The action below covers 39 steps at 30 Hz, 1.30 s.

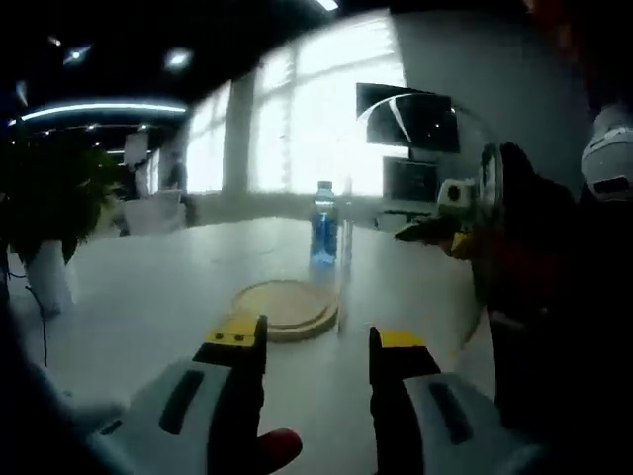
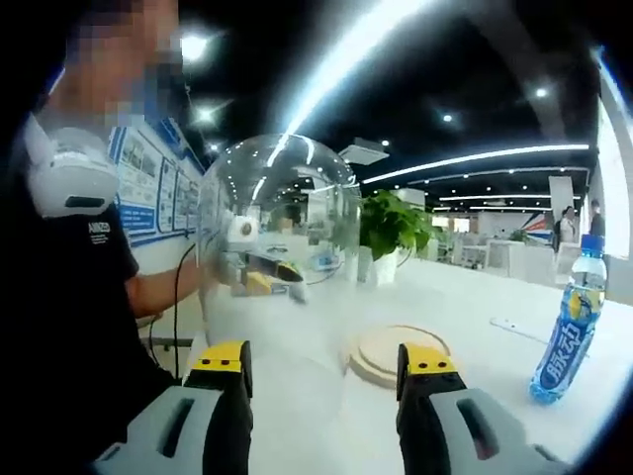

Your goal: Open the cover put in the Mizone put the cover back on

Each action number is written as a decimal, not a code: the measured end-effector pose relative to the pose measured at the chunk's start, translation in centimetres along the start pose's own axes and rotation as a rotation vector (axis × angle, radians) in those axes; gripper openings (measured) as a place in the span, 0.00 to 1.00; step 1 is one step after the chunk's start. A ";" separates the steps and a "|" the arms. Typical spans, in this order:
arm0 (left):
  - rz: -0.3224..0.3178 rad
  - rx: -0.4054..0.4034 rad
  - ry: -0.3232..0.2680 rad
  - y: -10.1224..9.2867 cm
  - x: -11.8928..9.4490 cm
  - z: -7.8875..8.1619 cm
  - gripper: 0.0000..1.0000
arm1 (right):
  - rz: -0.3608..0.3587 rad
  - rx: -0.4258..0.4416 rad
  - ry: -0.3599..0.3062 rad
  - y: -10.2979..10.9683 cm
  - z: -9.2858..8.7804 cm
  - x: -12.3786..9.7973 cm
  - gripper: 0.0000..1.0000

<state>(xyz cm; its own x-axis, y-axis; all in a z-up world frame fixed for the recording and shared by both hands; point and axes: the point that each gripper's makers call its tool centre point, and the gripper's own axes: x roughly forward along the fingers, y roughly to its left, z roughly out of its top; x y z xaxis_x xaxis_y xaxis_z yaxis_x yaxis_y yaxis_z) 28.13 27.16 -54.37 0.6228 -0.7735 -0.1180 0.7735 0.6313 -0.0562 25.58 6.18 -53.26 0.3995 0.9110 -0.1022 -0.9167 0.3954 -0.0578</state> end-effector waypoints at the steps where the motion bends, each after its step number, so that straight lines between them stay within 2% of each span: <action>1: 0.000 -0.012 -0.004 0.2 0.0 0.0 0.32 | -0.011 0.001 -0.001 -0.2 0.0 0.0 0.52; 6: 0.004 0.007 0.013 0.7 0.5 -0.4 0.32 | -0.057 0.005 0.014 -1.1 -0.3 -0.2 0.46; 10: 0.008 0.042 -0.001 1.1 0.9 0.2 0.33 | -0.106 0.003 0.028 -2.1 -0.4 -0.2 0.42; 14: 0.018 0.060 -0.012 1.9 1.7 0.7 0.34 | -0.159 0.031 0.011 -3.3 -0.2 -0.2 0.40; 17: 0.031 0.025 -0.009 2.6 2.7 0.6 0.34 | -0.216 0.029 0.020 -4.3 -0.5 -0.1 0.38; 20: 0.084 0.026 -0.012 4.1 3.4 0.7 0.34 | -0.253 0.047 0.016 -4.9 -0.5 -0.1 0.35; 21: 0.123 0.035 -0.017 5.0 3.6 0.8 0.34 | -0.268 0.061 0.011 -5.2 -0.5 -0.1 0.33; 22: 0.128 0.018 -0.025 5.3 3.9 0.9 0.32 | -0.289 0.081 0.014 -5.6 -0.7 -0.2 0.28; 23: 0.127 -0.015 -0.038 5.4 4.1 1.1 0.31 | -0.301 0.092 0.012 -5.8 -0.7 -0.2 0.26; 27: 0.124 -0.059 -0.057 5.8 5.1 1.7 0.27 | -0.336 0.102 -0.017 -6.6 -0.4 -0.5 0.24; 31: 0.122 -0.040 -0.040 5.9 6.3 1.7 0.21 | -0.352 0.120 -0.021 -7.4 -0.4 -0.7 0.24; 35: 0.119 -0.043 -0.020 6.3 7.7 1.7 0.20 | -0.378 0.111 -0.026 -8.1 -0.2 -1.0 0.24; 39: 0.105 -0.082 -0.044 6.7 8.8 2.4 0.18 | -0.394 0.102 -0.035 -8.8 0.0 -1.2 0.24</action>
<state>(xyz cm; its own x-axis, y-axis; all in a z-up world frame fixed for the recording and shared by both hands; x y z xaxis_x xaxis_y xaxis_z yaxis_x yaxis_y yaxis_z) 39.12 24.46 -53.38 0.7061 -0.7031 -0.0841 0.6923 0.7104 -0.1268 33.19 1.58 -52.64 0.7213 0.6901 -0.0581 -0.6907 0.7230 0.0136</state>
